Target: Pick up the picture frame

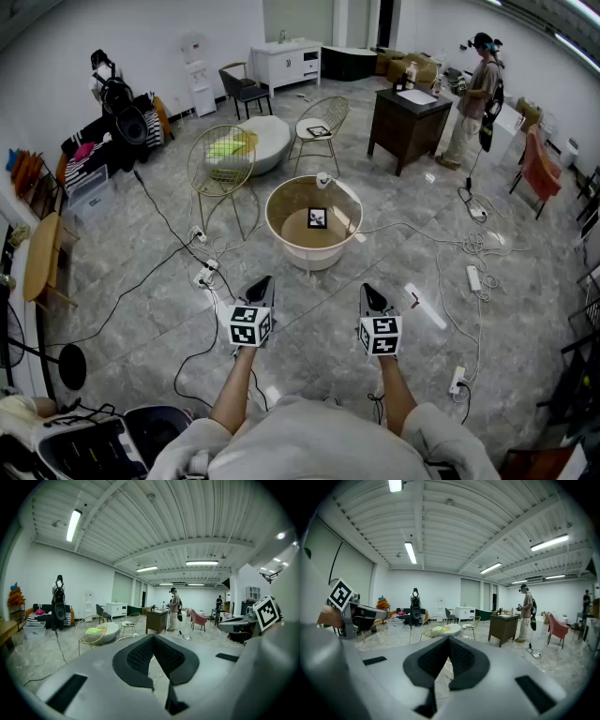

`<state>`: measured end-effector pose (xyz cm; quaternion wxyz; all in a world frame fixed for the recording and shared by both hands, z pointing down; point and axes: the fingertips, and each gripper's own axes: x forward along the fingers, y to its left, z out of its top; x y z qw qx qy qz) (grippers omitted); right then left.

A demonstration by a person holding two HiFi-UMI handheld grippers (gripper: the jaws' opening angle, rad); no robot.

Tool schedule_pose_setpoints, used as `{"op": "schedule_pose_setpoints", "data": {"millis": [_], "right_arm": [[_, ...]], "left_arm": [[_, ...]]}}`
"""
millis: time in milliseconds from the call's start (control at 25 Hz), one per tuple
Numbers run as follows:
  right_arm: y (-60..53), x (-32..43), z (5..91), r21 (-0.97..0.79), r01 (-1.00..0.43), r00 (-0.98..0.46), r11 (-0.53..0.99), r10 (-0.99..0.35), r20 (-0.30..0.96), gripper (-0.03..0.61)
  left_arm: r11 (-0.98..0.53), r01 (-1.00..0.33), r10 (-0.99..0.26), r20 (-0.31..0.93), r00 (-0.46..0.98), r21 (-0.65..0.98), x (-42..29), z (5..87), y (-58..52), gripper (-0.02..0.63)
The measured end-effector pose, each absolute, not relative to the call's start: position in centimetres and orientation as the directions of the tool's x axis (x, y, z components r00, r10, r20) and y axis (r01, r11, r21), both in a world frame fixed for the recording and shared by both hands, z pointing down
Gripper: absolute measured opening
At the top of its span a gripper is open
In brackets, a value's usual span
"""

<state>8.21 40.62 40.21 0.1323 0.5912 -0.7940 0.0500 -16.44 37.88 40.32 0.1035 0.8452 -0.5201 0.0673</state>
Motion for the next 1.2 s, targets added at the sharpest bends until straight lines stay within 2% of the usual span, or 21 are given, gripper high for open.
{"op": "schedule_pose_setpoints", "data": {"millis": [760, 800, 920, 1200], "right_arm": [[42.0, 7.9, 40.2, 0.037, -0.941, -0.317, 0.336, -0.915, 0.251, 0.003], [42.1, 7.9, 40.3, 0.034, -0.938, -0.325, 0.344, -0.912, 0.248, 0.014], [42.2, 7.6, 40.6, 0.019, -0.928, -0.357, 0.372, -0.903, 0.239, 0.147], [41.7, 7.7, 40.2, 0.028, -0.922, -0.369, 0.385, -0.9, 0.232, 0.16]], "left_arm": [[-0.455, -0.883, -0.855, 0.221, 0.47, 0.114, -15.0, 40.9, 40.1, 0.025], [-0.459, -0.88, -0.852, 0.223, 0.474, 0.119, -14.8, 41.0, 40.2, 0.043], [-0.464, -0.876, -0.846, 0.229, 0.482, 0.132, -14.4, 41.8, 40.5, 0.131], [-0.465, -0.875, -0.847, 0.22, 0.484, 0.132, -13.6, 41.5, 40.3, 0.144]]}}
